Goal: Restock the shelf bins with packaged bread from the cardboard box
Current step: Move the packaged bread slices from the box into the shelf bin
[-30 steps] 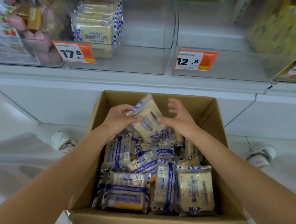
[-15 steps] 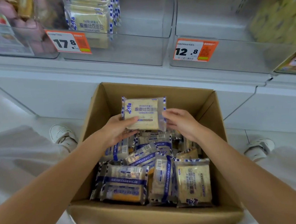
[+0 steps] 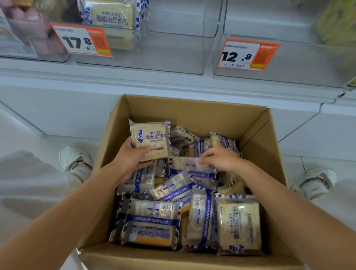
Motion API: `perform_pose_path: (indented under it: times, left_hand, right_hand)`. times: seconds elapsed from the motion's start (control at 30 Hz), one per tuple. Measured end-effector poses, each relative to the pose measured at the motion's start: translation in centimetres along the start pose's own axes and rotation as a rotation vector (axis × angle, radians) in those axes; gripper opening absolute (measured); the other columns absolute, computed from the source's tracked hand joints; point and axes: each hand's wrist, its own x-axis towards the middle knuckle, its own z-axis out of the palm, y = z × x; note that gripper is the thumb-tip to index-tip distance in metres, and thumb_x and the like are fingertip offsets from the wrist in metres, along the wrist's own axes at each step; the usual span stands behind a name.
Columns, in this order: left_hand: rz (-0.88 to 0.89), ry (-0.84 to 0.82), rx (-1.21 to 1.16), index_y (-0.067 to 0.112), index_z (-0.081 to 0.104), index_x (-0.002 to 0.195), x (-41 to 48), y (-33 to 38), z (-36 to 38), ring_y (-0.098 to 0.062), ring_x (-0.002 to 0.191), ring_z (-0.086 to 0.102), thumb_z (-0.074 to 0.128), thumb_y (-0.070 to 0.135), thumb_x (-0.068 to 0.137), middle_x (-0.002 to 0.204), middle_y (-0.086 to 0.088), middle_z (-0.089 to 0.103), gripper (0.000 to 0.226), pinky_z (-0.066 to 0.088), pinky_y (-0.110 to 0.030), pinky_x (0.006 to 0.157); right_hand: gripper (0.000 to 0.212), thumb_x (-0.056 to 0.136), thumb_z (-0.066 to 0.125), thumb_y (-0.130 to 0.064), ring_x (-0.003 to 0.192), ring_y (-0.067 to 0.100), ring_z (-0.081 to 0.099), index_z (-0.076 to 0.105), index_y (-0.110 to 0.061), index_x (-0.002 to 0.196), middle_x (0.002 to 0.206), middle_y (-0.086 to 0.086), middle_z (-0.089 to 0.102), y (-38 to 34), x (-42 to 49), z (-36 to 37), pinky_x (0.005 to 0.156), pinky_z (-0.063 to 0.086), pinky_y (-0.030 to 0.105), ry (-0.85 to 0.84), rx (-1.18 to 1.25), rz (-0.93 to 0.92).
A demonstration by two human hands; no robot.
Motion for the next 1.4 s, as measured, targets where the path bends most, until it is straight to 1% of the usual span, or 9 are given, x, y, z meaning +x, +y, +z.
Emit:
perform_pose_path:
  times: [0.17,0.4,0.5,0.6,0.73,0.93,1.03,1.23,1.4]
  left_hand:
    - [0.057,-0.010,-0.040,0.016,0.049,0.131,-1.4,1.7,0.3,-0.025,0.105,0.067,0.057,0.008,0.098,0.125,-0.008,0.065,0.035,0.060,-0.044,0.079]
    - [-0.090,-0.310,-0.346,0.014,0.061,0.124,-3.7,5.2,1.7,-0.031,0.112,0.066,0.034,0.067,0.092,0.121,-0.018,0.068,0.068,0.057,-0.044,0.091]
    - [-0.109,-0.330,-0.357,0.010,0.061,0.119,-4.2,5.8,1.7,-0.032,0.105,0.069,0.054,0.036,0.097,0.119,-0.019,0.068,0.035,0.058,-0.044,0.087]
    - [-0.083,-0.305,-0.366,0.008,0.061,0.116,-4.0,5.9,1.2,-0.032,0.107,0.068,0.059,0.007,0.093,0.124,-0.018,0.066,0.023,0.060,-0.044,0.081]
    - [-0.056,-0.339,-0.333,0.009,0.057,0.120,-4.2,6.7,1.1,-0.034,0.113,0.065,0.060,0.001,0.090,0.126,-0.016,0.064,0.031,0.056,-0.051,0.090]
    - [0.225,-0.018,0.147,0.014,0.047,0.119,-4.6,9.3,0.7,-0.021,0.101,0.064,0.086,0.031,0.071,0.108,-0.007,0.065,0.065,0.053,-0.039,0.085]
    - [0.418,0.076,0.192,0.010,0.042,0.127,-5.3,11.8,-0.2,-0.027,0.105,0.062,0.079,0.017,0.081,0.112,-0.008,0.062,0.060,0.050,-0.029,0.071]
    - [0.815,0.184,0.337,0.018,0.037,0.145,-5.4,21.2,-5.0,-0.017,0.113,0.058,0.088,0.027,0.068,0.129,-0.001,0.055,0.092,0.054,-0.036,0.094]
    - [0.886,0.218,0.425,0.033,0.020,0.153,-2.5,28.1,-8.1,-0.024,0.125,0.053,0.091,0.025,0.065,0.142,-0.004,0.047,0.113,0.051,-0.045,0.099]
  right_hand:
    - [0.006,0.093,0.064,-0.024,0.100,0.017,0.064,0.064,-0.020,0.097,0.105,-0.001,0.067,-4.6,-2.5,-4.2,0.091,0.052,0.038,0.396,0.198,-0.188]
    - [0.014,0.089,0.066,-0.007,0.112,0.001,0.054,0.064,-0.016,0.099,0.130,-0.014,0.061,-9.9,-6.3,-2.3,0.086,0.045,0.011,0.238,-0.050,-0.503]
    - [0.022,0.088,0.064,0.000,0.126,-0.001,0.039,0.066,-0.015,0.104,0.141,-0.011,0.051,-9.7,-6.0,-1.3,0.103,0.037,0.012,0.182,-0.033,-0.530]
    - [0.057,0.086,0.073,-0.022,0.130,-0.003,0.023,0.050,-0.027,0.137,0.148,-0.016,0.028,-9.3,-4.8,-1.5,0.110,0.020,0.025,0.228,0.078,-0.405]
    - [0.060,0.081,0.078,-0.029,0.113,0.009,0.059,0.044,-0.027,0.131,0.128,-0.011,0.059,-9.8,-3.8,-1.6,0.104,0.045,0.038,0.189,0.415,-0.244]
    - [0.047,0.081,0.078,-0.016,0.099,0.013,0.066,0.055,-0.021,0.122,0.113,-0.005,0.067,-13.2,-4.7,-2.0,0.091,0.053,0.033,0.209,0.418,-0.231]
    - [0.029,0.085,0.074,-0.021,0.095,0.012,0.065,0.060,-0.018,0.110,0.107,-0.002,0.068,-16.1,-5.3,-2.7,0.079,0.052,0.025,0.220,0.411,-0.308]
    - [0.032,0.089,0.070,-0.023,0.087,0.012,0.062,0.050,-0.014,0.114,0.103,-0.001,0.064,-24.4,-5.1,-4.8,0.076,0.053,0.025,0.415,0.347,-0.528]
    - [0.044,0.086,0.073,-0.016,0.104,0.016,0.064,0.048,-0.018,0.123,0.118,0.000,0.064,-30.7,-1.7,-6.8,0.088,0.055,0.037,0.523,0.253,-0.710]
